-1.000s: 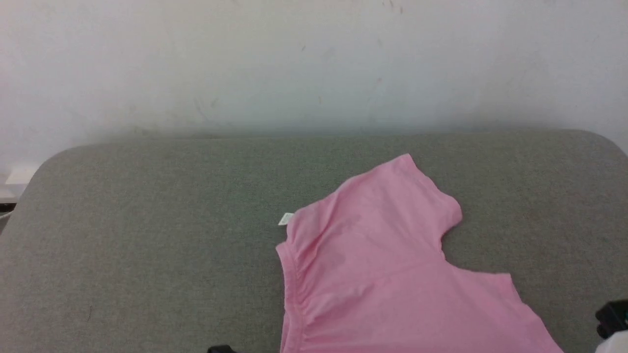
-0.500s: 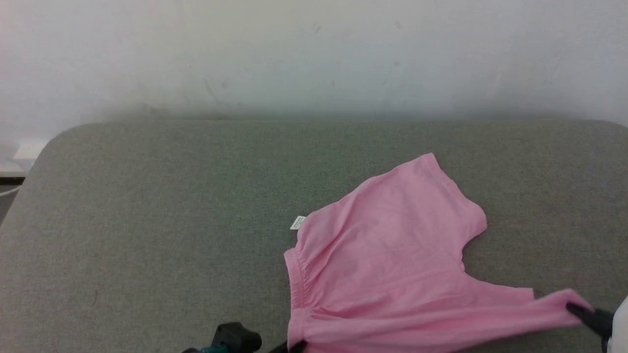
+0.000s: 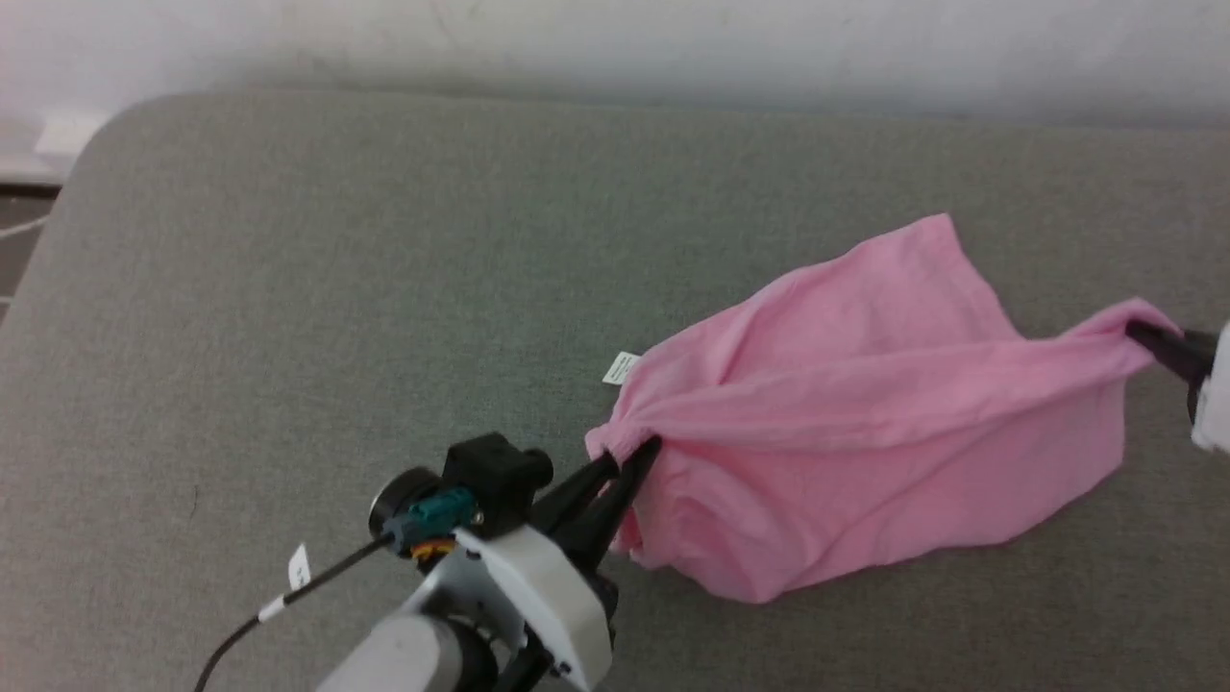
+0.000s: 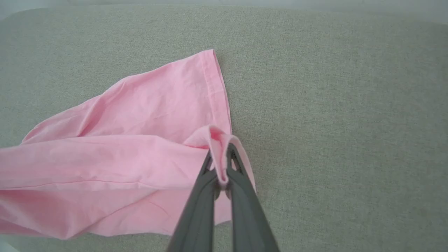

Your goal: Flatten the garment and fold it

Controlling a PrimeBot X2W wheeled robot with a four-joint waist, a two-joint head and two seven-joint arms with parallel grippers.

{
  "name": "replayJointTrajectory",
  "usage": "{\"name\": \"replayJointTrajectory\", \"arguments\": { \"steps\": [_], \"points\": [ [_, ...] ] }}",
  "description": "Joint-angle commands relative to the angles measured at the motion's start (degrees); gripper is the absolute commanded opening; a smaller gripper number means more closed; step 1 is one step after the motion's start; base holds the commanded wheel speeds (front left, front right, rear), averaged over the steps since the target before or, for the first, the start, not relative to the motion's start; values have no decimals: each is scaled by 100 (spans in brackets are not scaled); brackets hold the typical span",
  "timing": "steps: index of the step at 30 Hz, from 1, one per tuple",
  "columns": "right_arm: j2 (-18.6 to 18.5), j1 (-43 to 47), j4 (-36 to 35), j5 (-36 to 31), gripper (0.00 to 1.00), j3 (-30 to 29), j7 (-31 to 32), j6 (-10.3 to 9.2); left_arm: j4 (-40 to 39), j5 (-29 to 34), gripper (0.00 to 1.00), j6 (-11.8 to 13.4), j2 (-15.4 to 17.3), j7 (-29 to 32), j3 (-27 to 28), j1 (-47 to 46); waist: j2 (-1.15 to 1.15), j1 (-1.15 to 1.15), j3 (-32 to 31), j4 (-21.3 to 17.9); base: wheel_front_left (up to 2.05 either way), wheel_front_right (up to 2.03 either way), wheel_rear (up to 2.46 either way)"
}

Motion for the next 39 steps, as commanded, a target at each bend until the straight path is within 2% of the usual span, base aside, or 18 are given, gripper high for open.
{"name": "replayJointTrajectory", "arguments": {
  "steps": [1, 6, 13, 19, 27, 28, 29, 30, 31, 32, 33, 39],
  "points": [
    [-22, -316, 202, -138, 0, 96, 26, -5, 89, 56, 0, -50, -98, -73, 42, -228, 0, -2, 614, 404, 0, 0, 0],
    [-164, -1227, 976, -591, 0, 414, -43, -5, 539, 200, 0, -134, -303, -221, 29, -790, 0, -2, 986, 597, 0, 0, 0],
    [-262, -2125, 2021, -995, 0, 840, -466, -5, 1288, 330, 0, -247, -573, -521, -35, -1313, 0, -2, 1274, 805, 0, 0, 0],
    [-342, -2601, 2710, -1210, 0, 1117, -1110, -5, 1733, 333, 0, -267, -788, -832, -36, -1516, 0, -2, 1383, 904, 0, 0, 0],
    [-453, -2809, 3436, -1252, 0, 1457, -1753, -5, 2224, 397, 0, -281, -985, -1150, -118, -1652, 0, -2, 1417, 929, 0, 0, 0],
    [-475, -2831, 3512, -1256, 31, 1511, -1857, -5, 2292, 411, 0, -284, -1001, -1189, -129, -1673, 0, -2, 1414, 926, 0, 0, 0],
    [-485, -2851, 3567, -1246, 100, 1554, -1998, -5, 2360, 422, 0, -288, -1016, -1226, -139, -1694, 0, -2, 1401, 923, 0, 0, 0],
    [-479, -2868, 3638, -1217, 100, 1568, -2142, -5, 2431, 428, 0, -289, -1028, -1261, -145, -1708, 0, -2, 1373, 914, 0, 0, 0],
    [-470, -2886, 3702, -1173, 100, 1598, -2275, -5, 2503, 431, 9, -279, -1038, -1293, -142, -1717, 0, -2, 1338, 903, 0, 0, 0],
    [-463, -2902, 3771, -1123, 100, 1634, -2384, -5, 2569, 438, 76, -262, -1041, -1326, -136, -1724, 0, -2, 1297, 885, 0, 0, 0],
    [-460, -2914, 3836, -1073, 100, 1681, -2488, -5, 2635, 445, 100, -240, -1040, -1354, -127, -1727, 0, -2, 1242, 865, 0, 0, 0],
    [-401, -2860, 4027, -648, 100, 2017, -3257, -5, 2787, 415, 100, -39, -957, -1500, 14, -1600, 0, -2, 718, 688, 0, 0, 0]
  ]
}}
